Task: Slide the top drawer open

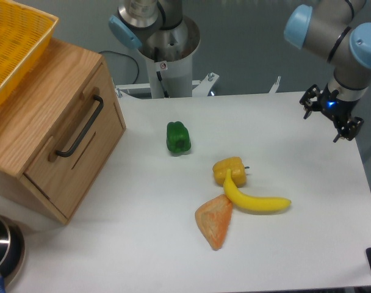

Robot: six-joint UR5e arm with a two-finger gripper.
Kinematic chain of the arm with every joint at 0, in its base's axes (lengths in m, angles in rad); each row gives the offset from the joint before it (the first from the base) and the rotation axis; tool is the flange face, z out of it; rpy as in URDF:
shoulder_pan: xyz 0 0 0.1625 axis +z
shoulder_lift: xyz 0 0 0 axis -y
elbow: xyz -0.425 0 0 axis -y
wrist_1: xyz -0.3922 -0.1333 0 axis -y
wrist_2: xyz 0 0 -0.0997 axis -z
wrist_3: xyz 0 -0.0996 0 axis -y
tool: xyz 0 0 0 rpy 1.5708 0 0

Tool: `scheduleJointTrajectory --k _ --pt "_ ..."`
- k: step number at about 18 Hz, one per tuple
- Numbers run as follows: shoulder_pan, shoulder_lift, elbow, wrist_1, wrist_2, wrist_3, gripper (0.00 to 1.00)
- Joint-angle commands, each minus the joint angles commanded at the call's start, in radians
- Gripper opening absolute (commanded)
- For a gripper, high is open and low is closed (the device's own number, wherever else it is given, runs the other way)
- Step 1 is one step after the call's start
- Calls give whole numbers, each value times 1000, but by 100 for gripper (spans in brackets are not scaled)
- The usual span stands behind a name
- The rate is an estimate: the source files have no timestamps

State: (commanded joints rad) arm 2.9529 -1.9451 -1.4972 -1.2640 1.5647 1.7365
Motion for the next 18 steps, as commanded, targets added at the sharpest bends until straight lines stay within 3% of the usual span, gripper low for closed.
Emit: scheduleJointTrajectory --k 9,14,18 --pt "-27 15 9 0 -3 -15 100" --pt "-121 2 38 2 -5 -248 100" --pt "-144 9 38 0 -11 -275 100"
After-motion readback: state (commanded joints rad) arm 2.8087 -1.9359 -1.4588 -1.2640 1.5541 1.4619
